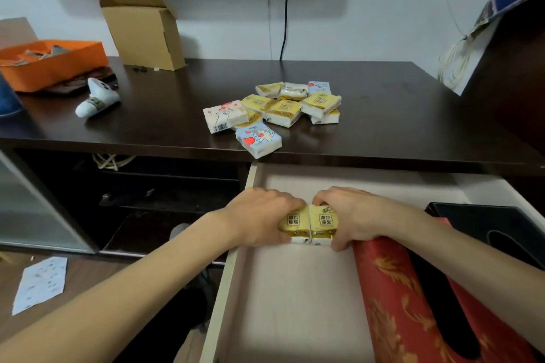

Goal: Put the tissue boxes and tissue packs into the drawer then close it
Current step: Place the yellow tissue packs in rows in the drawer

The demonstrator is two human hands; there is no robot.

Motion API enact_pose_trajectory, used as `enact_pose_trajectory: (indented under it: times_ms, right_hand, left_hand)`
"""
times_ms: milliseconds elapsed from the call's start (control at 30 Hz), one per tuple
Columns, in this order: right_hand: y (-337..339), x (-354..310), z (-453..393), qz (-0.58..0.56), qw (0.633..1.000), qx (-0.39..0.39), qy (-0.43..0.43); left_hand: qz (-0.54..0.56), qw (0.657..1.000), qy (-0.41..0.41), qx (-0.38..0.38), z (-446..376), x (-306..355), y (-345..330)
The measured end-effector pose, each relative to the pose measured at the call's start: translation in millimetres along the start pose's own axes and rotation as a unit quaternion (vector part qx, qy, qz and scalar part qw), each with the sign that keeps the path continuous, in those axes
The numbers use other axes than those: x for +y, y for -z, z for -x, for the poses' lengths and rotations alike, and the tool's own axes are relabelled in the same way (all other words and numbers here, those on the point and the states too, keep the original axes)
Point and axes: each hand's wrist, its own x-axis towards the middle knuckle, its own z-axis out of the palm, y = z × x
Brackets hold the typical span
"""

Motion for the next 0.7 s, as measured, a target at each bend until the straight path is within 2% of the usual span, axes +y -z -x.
enact_pose_trajectory:
  times_ms: [133,267,400,500,633,700]
  right_hand:
    - [-1,1,4,-0.028,0.999,0.038,0.001]
    - [3,4,25,-0.114,0.984,0.133,0.008]
    - [33,12,35,-0.22,0.929,0.298,0.004]
    - [70,22,14,-0.232,0.901,0.367,-0.002]
    - [106,32,-39,-0.213,0.906,0.363,-0.036]
    - [109,33,-63,-0.229,0.912,0.337,-0.051]
  left_hand:
    - [0.0,1.0,0.016,0.001,6,7,5]
    - [0.068,0.997,0.024,0.04,21,15,21]
    - [0.124,0.975,0.06,0.176,33,12,58]
    - [0.171,0.948,0.095,0.249,19,2,85]
    - [0.173,0.932,0.147,0.283,-18,-17,110]
    - [0.171,0.932,0.179,0.265,-32,-25,114]
